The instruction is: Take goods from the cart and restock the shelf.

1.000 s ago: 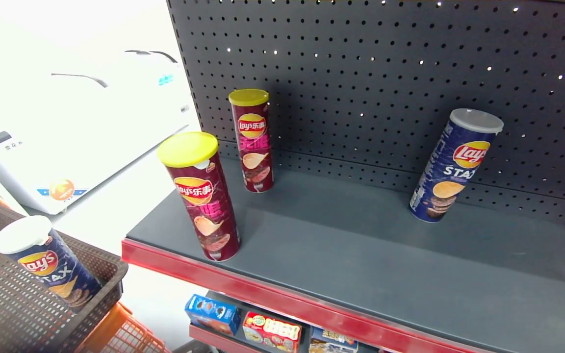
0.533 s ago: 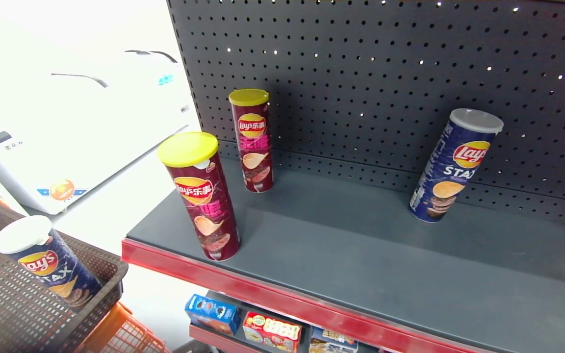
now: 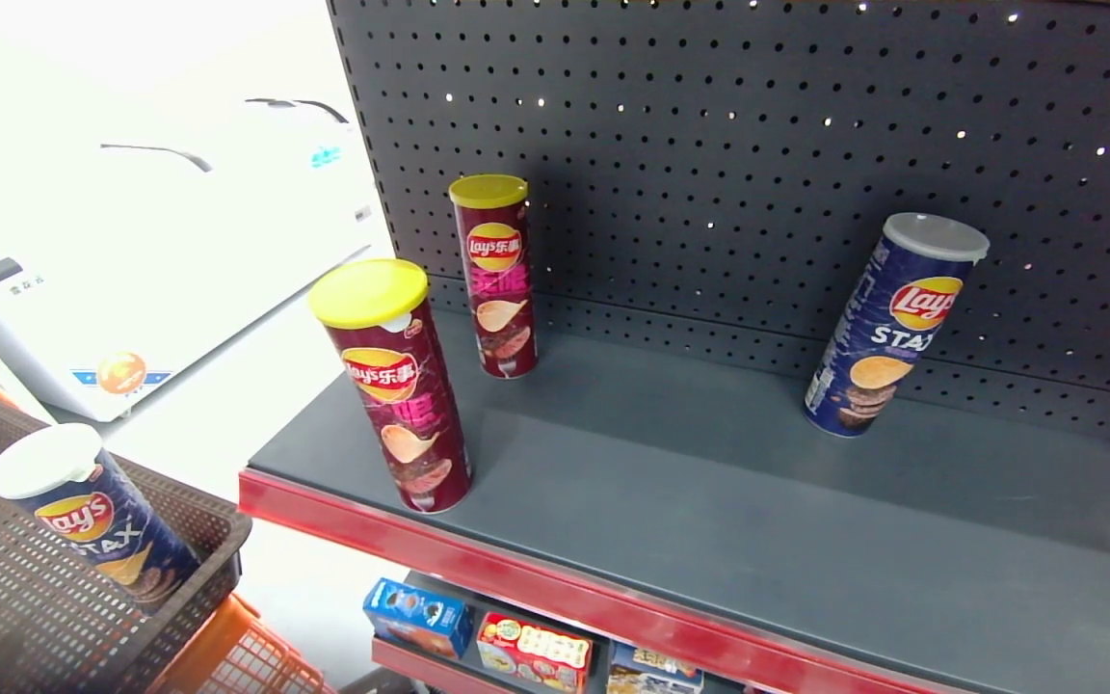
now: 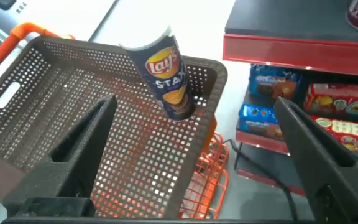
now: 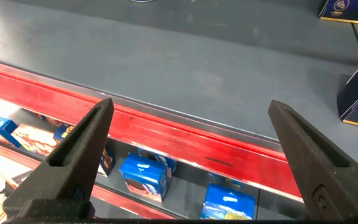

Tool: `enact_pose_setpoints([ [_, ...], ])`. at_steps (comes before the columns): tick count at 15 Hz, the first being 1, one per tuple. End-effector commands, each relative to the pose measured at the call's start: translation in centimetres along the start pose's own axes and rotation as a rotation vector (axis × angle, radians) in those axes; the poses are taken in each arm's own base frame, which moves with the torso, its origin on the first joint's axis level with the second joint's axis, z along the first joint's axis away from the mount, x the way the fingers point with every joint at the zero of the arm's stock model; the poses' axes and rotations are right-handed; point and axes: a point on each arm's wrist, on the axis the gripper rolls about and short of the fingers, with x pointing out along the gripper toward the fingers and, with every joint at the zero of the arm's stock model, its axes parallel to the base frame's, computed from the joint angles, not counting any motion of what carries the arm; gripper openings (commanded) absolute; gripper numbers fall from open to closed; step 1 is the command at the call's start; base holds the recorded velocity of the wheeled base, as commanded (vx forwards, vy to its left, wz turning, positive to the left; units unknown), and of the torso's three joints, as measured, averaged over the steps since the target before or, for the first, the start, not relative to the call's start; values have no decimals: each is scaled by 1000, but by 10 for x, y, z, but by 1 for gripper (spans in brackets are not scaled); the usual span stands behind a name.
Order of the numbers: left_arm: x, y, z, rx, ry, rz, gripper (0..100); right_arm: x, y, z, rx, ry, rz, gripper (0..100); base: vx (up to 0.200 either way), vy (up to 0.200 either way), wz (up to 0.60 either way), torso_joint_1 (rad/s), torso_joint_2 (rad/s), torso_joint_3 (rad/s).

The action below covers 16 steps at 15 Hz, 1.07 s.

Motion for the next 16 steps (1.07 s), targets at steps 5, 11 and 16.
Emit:
enact_pose_setpoints([
  [5, 36, 4, 4, 8, 109, 191, 100, 0, 0, 0, 0, 1, 1, 100, 0, 0, 0, 0, 0, 0],
  [11, 41, 6, -2, -3, 154, 192, 100, 0, 0, 0, 0, 1, 1, 100, 0, 0, 0, 0, 0, 0],
  [16, 60, 6, -18, -67, 254, 169, 100, 0, 0, 0, 0, 1, 1, 100, 0, 0, 0, 0, 0, 0],
])
